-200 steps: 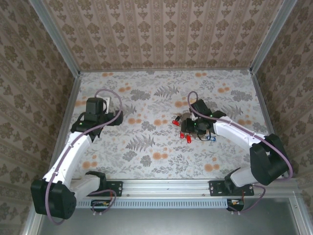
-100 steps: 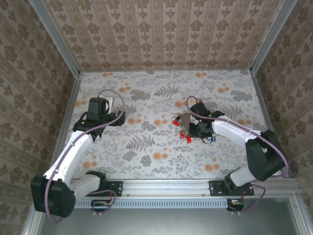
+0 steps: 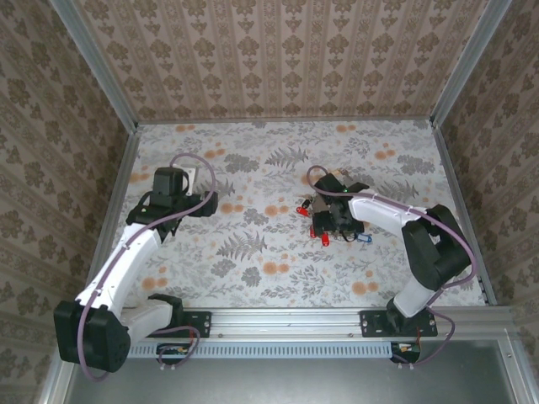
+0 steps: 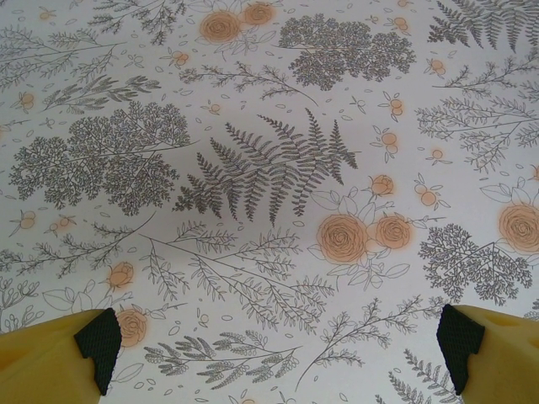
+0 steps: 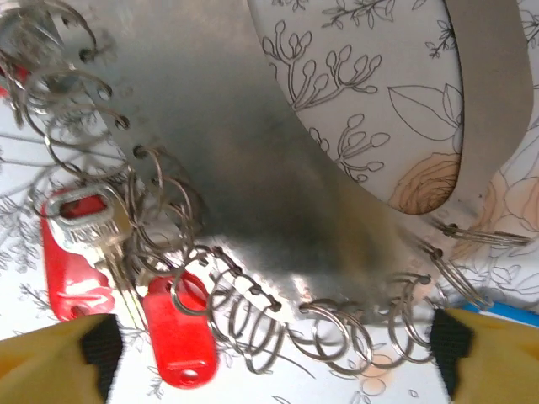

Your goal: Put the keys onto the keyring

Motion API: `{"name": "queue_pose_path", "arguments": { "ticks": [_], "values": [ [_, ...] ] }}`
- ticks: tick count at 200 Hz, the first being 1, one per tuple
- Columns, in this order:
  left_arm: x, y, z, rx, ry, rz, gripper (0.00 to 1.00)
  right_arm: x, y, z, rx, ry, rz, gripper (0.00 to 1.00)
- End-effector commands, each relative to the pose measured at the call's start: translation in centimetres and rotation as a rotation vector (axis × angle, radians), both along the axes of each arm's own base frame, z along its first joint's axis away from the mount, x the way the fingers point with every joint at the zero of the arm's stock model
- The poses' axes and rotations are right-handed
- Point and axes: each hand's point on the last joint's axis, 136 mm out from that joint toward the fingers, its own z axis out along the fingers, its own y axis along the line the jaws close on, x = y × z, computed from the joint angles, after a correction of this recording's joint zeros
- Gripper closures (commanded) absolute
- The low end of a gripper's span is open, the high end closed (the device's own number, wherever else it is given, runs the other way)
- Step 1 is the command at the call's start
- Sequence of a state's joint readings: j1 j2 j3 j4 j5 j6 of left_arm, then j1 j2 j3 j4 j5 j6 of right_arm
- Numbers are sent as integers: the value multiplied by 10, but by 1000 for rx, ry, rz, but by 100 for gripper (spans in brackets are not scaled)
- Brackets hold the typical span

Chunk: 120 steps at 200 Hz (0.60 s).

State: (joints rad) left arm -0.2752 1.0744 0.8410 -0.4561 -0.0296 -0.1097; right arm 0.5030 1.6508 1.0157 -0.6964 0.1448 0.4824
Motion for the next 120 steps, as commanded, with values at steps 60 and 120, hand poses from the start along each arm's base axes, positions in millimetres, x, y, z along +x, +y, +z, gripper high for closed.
{"name": "queue_pose_path", "arguments": {
  "ticks": [60,120],
  "values": [
    [2,-6,2,-21,-10,-12,0,24,18,4,-242,-67,39,0],
    [1,-8,0,-5,-6,-20,0,-8,-46,15,-453,-76,-130,0]
  ]
}}
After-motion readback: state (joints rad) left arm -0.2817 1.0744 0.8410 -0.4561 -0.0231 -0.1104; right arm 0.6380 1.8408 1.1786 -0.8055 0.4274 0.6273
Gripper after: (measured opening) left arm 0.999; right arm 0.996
